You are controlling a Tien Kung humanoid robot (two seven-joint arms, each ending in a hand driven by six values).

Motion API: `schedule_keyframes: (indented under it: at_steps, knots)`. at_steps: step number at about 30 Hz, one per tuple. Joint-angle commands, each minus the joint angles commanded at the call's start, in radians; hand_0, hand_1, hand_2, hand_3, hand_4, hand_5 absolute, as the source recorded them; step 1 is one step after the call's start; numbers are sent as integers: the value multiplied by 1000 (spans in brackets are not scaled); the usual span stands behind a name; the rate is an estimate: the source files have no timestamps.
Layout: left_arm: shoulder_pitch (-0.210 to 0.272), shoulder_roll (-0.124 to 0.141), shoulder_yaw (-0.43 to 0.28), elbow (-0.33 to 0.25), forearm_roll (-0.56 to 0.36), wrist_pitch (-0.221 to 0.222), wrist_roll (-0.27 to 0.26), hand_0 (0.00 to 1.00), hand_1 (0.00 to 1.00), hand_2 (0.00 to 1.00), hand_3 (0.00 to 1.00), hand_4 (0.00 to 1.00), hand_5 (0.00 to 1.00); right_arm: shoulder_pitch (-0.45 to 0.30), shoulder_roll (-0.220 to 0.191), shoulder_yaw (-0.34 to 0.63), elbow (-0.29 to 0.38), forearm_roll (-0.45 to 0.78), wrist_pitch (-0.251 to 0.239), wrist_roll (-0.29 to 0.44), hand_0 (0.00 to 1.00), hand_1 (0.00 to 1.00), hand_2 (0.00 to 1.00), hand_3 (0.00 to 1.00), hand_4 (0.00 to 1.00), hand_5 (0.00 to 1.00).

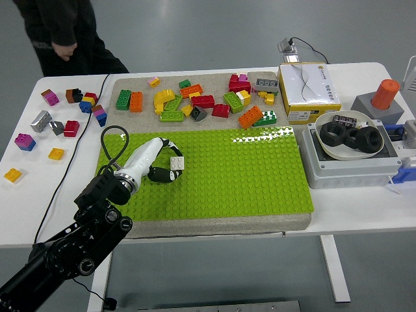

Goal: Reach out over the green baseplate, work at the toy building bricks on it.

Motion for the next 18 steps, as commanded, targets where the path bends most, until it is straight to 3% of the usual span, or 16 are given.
schedule_keyframes:
  at_steps: [5,6,11,12,18]
  knots:
    - [-2,-1,-1,7,2,-6,4,970,864,831,526,607,2,1,0,0,0,1,0,0,602,606,662,655,567,870]
    - [-2,-1,-1,8,2,-7,5,970,865,837,544,524,2,1,0,0,0,1,0,0,602,606,662,655,569,868]
    - [-2,0,-7,13,6,-16,10,970,865,837,544,524,2,1,0,1,0,1,-1,1,602,606,662,655,569,868]
    - [-2,0,-8,14,7,-17,10,971,868,839,564,470,2,1,0,1,0,1,-1,1,602,606,661,654,570,864]
    - [-1,2,-12,15,7,-21,11,972,868,841,568,480,2,1,0,3,0,-2,-1,1,602,606,658,653,570,864]
